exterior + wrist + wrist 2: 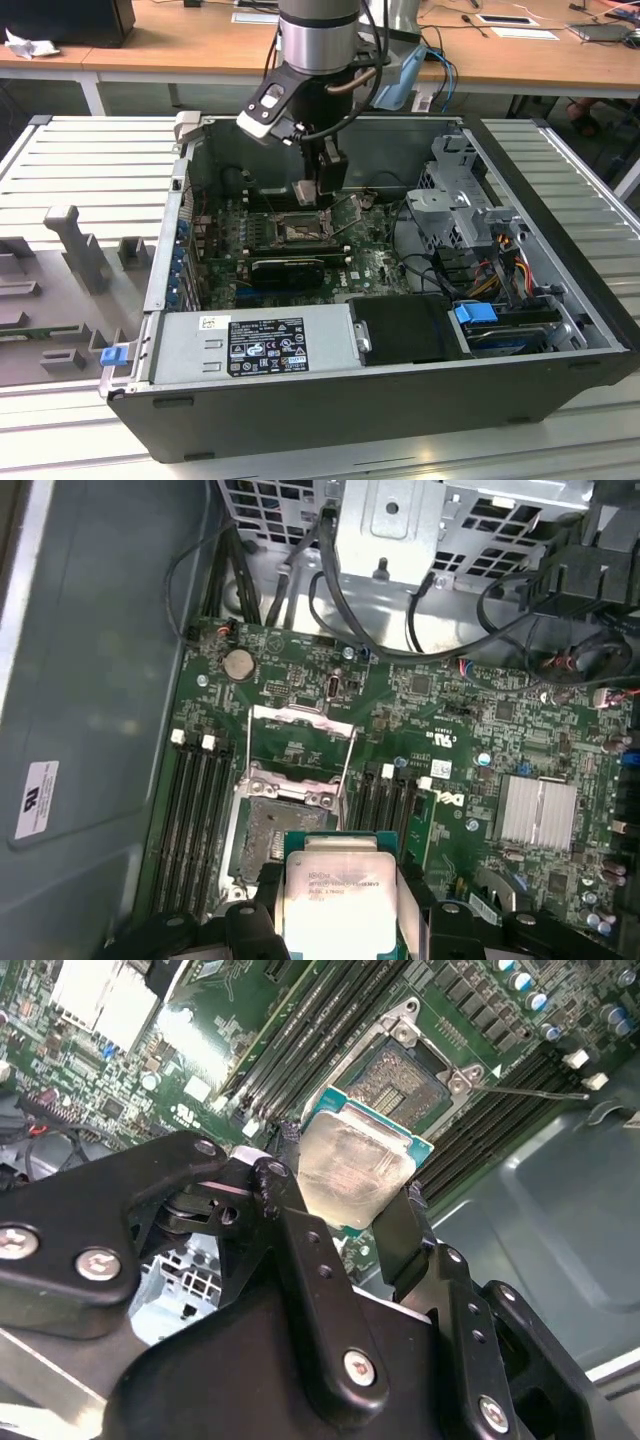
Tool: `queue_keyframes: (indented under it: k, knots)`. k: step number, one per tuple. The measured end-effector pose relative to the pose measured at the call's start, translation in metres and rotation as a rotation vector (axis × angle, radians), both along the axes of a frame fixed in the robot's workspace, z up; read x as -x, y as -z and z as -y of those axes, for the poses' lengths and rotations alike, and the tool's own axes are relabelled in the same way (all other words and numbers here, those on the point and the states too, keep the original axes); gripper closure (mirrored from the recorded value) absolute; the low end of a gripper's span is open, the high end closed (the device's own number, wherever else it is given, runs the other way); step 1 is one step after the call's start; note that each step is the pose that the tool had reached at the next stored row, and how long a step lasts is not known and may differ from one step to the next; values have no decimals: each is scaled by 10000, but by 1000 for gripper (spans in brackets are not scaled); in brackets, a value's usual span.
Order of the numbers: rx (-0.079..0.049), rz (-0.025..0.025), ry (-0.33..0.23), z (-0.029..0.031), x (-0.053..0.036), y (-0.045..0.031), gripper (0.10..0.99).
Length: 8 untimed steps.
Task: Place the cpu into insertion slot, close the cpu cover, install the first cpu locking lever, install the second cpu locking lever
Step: 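Place the cpu into insertion slot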
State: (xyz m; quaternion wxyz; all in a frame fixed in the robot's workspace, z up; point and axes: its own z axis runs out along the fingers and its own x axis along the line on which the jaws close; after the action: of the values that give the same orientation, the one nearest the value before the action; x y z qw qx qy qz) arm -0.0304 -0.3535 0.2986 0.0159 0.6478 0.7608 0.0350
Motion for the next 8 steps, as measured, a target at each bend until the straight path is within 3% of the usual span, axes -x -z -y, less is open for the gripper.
queue_keyframes:
  k: [2, 5, 8]
  knots:
    - [0, 5, 110, 0, 0, 38, 549]
    - [1, 68, 158, 1, 0, 70, 549]
    - [2, 89, 281, 1, 0, 140, 549]
